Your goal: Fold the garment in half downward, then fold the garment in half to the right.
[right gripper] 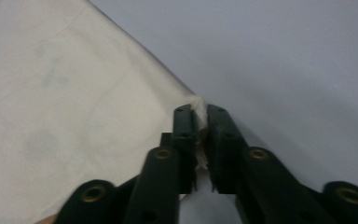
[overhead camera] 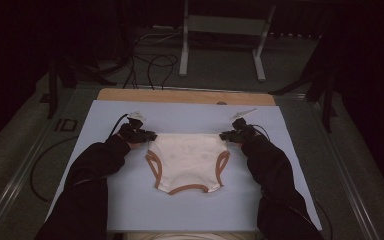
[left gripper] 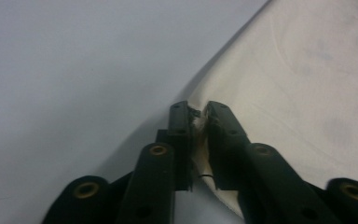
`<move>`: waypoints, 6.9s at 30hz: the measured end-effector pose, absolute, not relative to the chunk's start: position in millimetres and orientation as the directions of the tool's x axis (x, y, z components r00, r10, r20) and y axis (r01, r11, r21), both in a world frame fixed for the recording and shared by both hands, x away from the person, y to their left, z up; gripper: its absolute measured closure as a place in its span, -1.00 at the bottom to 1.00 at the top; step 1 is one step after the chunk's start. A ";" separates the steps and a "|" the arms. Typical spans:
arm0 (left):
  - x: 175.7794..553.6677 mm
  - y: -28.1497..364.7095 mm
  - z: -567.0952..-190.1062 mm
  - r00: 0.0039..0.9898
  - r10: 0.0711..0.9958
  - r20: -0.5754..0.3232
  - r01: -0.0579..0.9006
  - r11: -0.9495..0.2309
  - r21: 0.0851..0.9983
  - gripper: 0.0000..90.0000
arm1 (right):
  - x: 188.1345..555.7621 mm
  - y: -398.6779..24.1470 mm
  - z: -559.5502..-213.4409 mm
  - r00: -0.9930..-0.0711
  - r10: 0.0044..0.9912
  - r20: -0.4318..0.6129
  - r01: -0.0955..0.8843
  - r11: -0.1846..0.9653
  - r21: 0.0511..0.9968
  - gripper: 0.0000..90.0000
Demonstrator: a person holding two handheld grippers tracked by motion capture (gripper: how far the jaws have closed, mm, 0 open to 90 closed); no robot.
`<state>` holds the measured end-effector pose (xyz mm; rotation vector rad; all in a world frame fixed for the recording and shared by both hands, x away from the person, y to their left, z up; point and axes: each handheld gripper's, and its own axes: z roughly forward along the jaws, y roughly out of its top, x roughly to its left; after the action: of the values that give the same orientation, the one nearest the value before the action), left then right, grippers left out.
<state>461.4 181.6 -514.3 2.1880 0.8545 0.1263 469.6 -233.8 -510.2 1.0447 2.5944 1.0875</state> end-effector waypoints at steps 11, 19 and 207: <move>456.0 184.4 -501.6 0.743 0.655 -0.138 0.544 -0.472 0.693 -0.27 | 464.7 -238.8 -502.7 -0.757 0.638 0.142 0.540 0.489 0.685 0.12; 446.4 186.5 -487.8 0.785 0.603 -0.146 0.511 -0.495 0.702 -0.90 | 459.1 -241.7 -491.4 -0.740 0.652 0.164 0.550 0.447 0.705 -0.49; 328.4 126.6 -515.1 0.960 0.268 0.082 0.151 -0.741 0.655 0.86 | 477.4 29.9 -513.8 -0.853 0.521 0.046 0.437 0.662 0.609 0.88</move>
<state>328.4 126.6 -515.1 2.4158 0.2934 0.2223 477.4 29.9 -513.8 0.7939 2.7420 0.9515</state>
